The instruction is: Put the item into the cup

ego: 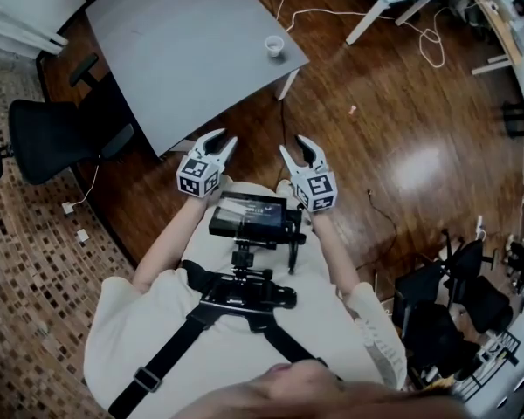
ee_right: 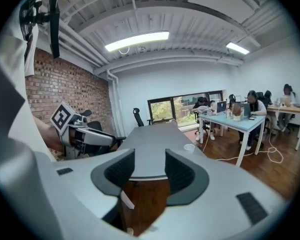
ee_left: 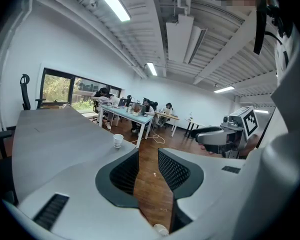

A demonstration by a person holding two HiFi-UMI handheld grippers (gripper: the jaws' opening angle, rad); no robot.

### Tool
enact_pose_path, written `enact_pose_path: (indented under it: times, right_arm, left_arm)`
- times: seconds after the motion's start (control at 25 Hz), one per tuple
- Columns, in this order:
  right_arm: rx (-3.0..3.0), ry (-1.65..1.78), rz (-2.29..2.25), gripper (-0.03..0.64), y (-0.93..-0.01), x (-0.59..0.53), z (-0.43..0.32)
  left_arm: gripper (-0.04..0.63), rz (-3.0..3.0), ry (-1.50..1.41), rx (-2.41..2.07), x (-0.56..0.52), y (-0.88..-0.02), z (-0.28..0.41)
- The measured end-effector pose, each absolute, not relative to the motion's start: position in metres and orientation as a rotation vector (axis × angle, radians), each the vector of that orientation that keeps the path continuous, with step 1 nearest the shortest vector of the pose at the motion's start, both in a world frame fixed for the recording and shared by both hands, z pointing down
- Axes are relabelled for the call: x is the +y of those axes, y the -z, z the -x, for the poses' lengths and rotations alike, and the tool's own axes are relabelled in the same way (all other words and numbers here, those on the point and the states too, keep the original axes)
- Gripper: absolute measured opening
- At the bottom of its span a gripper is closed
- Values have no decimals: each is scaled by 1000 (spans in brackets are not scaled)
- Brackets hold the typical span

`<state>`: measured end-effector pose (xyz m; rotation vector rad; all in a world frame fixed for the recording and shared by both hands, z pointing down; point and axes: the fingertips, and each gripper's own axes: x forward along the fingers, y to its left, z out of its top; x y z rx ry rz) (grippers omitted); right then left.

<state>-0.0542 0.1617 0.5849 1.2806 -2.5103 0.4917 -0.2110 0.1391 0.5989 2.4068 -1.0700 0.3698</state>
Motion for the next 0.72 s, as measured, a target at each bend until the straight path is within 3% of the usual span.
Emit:
enact_pose_path:
  times: [0.72]
  right_arm:
    - [-2485,-426,-1264,202,-593,172,55]
  left_arm:
    - [123,-2389,-384,-1064,147,-610,206]
